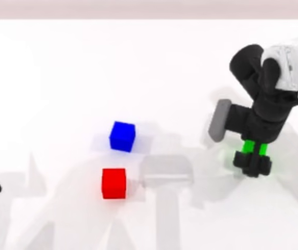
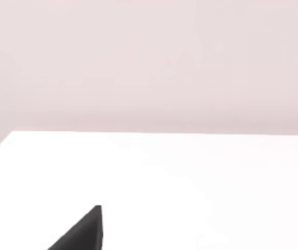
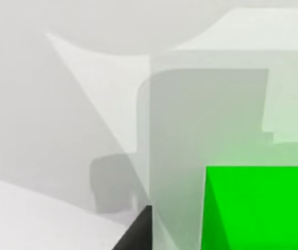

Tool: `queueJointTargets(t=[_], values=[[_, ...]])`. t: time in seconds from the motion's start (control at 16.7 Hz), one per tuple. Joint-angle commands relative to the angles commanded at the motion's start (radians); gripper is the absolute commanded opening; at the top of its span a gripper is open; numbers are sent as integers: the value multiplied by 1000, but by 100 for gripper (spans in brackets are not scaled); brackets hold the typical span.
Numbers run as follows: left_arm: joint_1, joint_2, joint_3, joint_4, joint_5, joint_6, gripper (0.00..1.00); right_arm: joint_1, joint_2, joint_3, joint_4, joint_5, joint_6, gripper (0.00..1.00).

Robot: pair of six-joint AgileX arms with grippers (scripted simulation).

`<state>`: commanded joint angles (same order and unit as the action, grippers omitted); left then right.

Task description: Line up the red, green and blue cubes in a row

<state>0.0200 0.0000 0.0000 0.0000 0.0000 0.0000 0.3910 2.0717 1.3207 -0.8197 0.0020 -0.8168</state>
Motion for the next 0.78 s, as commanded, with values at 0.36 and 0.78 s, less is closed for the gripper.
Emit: queueJointTargets(t=[0.36,0.78], values=[[0,0,0,0,0,0,100,0,0,0,0,0,0,0],[0,0,0,0,0,0,100,-1,-16,1,-12,-5,7,0]])
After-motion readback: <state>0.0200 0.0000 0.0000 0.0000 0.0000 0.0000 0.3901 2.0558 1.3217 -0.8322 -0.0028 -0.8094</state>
